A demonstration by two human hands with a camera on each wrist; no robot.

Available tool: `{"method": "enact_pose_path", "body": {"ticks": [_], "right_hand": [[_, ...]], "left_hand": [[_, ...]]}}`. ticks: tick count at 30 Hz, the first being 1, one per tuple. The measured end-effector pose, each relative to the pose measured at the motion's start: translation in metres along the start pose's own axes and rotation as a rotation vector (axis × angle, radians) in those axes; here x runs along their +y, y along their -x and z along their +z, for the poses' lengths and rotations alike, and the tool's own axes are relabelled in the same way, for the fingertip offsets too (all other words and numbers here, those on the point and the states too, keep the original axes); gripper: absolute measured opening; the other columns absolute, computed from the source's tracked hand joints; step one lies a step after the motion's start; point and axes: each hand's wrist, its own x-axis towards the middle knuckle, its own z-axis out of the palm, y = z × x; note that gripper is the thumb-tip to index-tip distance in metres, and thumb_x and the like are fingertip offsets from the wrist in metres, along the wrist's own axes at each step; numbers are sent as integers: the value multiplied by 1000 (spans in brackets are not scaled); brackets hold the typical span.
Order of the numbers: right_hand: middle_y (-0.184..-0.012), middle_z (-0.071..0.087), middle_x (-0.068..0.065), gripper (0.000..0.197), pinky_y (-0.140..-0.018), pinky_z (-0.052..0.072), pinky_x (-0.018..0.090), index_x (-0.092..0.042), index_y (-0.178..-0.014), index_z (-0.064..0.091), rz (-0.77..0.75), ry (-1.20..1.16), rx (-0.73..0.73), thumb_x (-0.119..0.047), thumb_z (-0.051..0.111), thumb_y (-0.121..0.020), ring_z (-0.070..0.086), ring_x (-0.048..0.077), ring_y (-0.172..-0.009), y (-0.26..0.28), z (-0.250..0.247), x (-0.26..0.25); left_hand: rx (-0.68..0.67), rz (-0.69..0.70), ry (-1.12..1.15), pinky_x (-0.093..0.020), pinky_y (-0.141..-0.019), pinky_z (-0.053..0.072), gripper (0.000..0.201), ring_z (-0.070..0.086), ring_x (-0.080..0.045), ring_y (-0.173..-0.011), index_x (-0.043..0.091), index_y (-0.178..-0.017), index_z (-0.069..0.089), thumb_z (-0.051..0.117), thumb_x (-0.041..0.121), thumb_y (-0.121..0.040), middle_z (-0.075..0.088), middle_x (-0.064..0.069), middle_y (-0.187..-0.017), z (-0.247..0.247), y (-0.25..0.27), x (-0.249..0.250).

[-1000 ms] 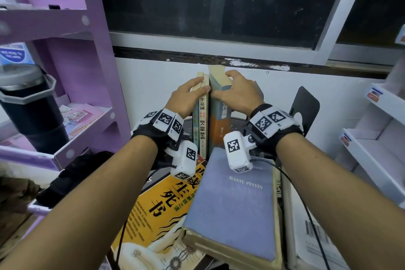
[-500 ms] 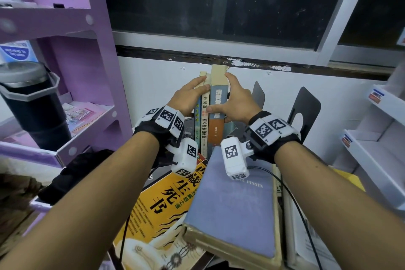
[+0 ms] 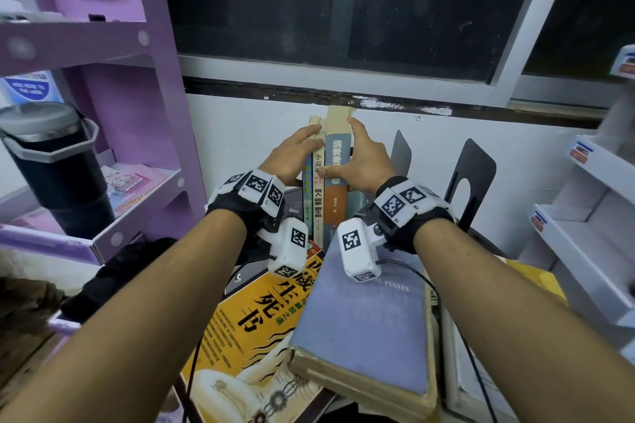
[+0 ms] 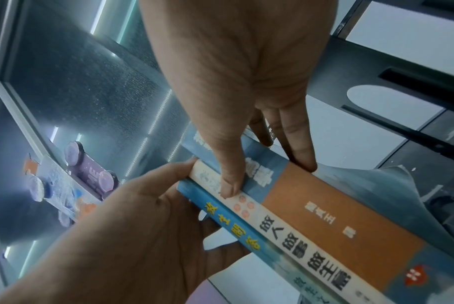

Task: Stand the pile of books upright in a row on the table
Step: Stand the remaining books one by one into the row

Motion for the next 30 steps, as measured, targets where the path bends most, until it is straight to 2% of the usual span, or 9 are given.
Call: {"method": "enact_pose_path", "body": {"ticks": [2, 4, 7, 9, 16, 21, 25, 27, 30], "right_hand": [[-123, 63, 9, 102, -84, 57, 37, -23, -150, 21, -8, -11, 4, -24, 86, -71, 63, 24, -106, 3, 0, 1], [-124, 62, 9, 102, -80, 55, 33, -24, -151, 19, -14, -2, -2, -25, 85, -73, 61, 20, -102, 6, -1, 2], [-127, 61, 7, 105, -76, 52, 25, -23, -151, 17, -10, 3, -22, -29, 86, -72, 55, 12, -95, 8, -5, 5], [-130, 60, 5, 106, -76, 49, 22, -22, -152, 17, -4, 7, -65, -30, 86, -71, 55, 10, -97, 10, -8, 6], [-142, 50, 15, 116, -101, 48, 46, -24, -154, 1, 73, 57, -218, -37, 83, -73, 50, 25, -128, 26, -25, 4], [-153, 37, 12, 99, -108, 37, 36, -17, -154, 12, 189, 212, -381, -57, 67, -82, 41, 26, -136, 54, -50, 2], [-160, 22, 7, 93, -112, 26, 36, -10, -154, 18, 237, 394, -434, -67, 50, -87, 28, 25, -144, 78, -67, 3], [-154, 34, 8, 93, -107, 33, 37, -7, -152, 24, 270, 442, -445, -71, 45, -87, 39, 25, -136, 88, -71, 4], [-104, 58, 8, 89, -74, 40, 32, -3, -140, 43, 325, 453, -458, -73, 43, -86, 52, 20, -86, 103, -74, 1]], "left_hand": [[-12, -13, 18, -36, -73, 53, 42, 56, -21, -111, 33, -143, 36, 40, 27, -101, 54, -2, -130, 0, 3, 2], [-3, -17, 1, -34, -71, 53, 43, 57, -20, -107, 33, -144, 35, 40, 30, -101, 54, -2, -130, 2, 8, 4], [29, 6, -80, -48, -95, 50, 47, 56, -25, -117, 37, -142, 37, 43, 43, -96, 54, -4, -137, 4, 12, 4], [26, 8, -92, -49, -101, 46, 46, 57, -25, -117, 35, -142, 37, 44, 41, -98, 55, -5, -137, 4, 15, 5], [12, -66, -78, -46, -91, 48, 53, 53, -26, -116, 30, -147, 27, 46, 38, -99, 49, -5, -139, 4, 40, 18], [63, -131, -145, -43, -90, 46, 63, 48, -28, -119, 23, -147, 25, 55, 38, -94, 46, -9, -142, 2, 58, 19], [18, -207, -310, -45, -104, 42, 69, 44, -32, -130, 13, -148, 25, 55, 42, -93, 38, -12, -149, 8, 76, 18], [-1, -222, -362, -45, -104, 42, 61, 47, -34, -128, 5, -142, 36, 54, 39, -95, 44, -14, -144, 12, 85, 19], [-24, -218, -405, -41, -101, 43, 48, 48, -35, -128, 0, -134, 49, 51, 31, -97, 50, -20, -139, 20, 101, 22]]}}
